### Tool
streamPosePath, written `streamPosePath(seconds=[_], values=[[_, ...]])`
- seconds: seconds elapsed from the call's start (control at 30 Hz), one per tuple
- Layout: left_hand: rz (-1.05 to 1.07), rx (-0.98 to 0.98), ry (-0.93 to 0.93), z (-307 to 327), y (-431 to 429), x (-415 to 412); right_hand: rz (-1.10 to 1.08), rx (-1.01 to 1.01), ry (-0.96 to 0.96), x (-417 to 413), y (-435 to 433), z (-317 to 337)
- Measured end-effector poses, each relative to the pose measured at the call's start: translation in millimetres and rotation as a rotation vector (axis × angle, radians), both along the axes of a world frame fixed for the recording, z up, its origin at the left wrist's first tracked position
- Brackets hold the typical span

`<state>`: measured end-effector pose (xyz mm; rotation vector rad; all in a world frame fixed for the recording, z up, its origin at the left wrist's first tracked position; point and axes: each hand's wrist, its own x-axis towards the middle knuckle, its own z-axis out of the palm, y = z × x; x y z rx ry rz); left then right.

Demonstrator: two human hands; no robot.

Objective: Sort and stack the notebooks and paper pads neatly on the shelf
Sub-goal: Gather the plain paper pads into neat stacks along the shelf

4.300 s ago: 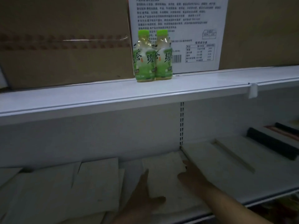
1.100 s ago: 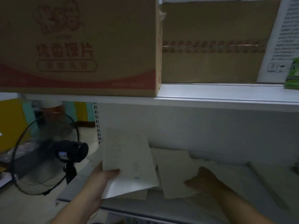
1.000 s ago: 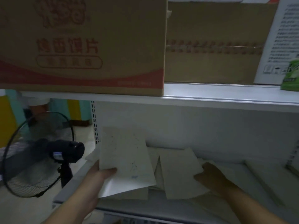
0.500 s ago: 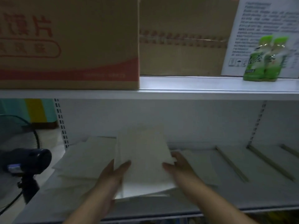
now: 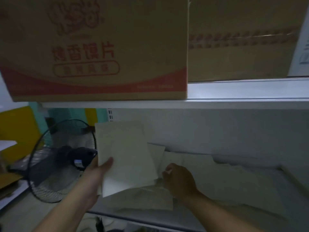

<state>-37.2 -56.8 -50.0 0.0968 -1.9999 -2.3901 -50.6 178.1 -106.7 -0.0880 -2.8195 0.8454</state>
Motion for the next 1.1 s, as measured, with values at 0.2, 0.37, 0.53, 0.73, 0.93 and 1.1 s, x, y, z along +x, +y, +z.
streamPosePath(seconds=[0.2, 0.37, 0.53, 0.73, 0.93, 1.1], values=[[0.12, 0.027, 0.0, -6.1, -53.4, 19.9, -0.062, 0.201, -0.008, -23.4, -59.2, 1.2], [0.132, 0.055, -0.019, -18.2, -71.8, 26.7, -0.115, -0.066, -0.221, -39.0, -57.2, 1.5], [0.086, 0.028, -0.045, -21.8, -71.2, 30.0, -0.066, -0.691, -0.217, -34.6, -33.7, 3.6], [-0.001, 0.052, -0.056, -23.4, -50.1, 23.1, -0.081, -1.134, 0.029, 5.9, 36.4, 44.2], [-0.186, 0.015, -0.007, -19.7, 52.9, 16.6, -0.16, -1.291, -0.032, 63.0, 77.9, 37.8], [-0.201, -0.059, 0.022, -34.2, 145.7, 40.1, -0.199, -1.066, -0.111, 98.7, 95.2, 24.1]])
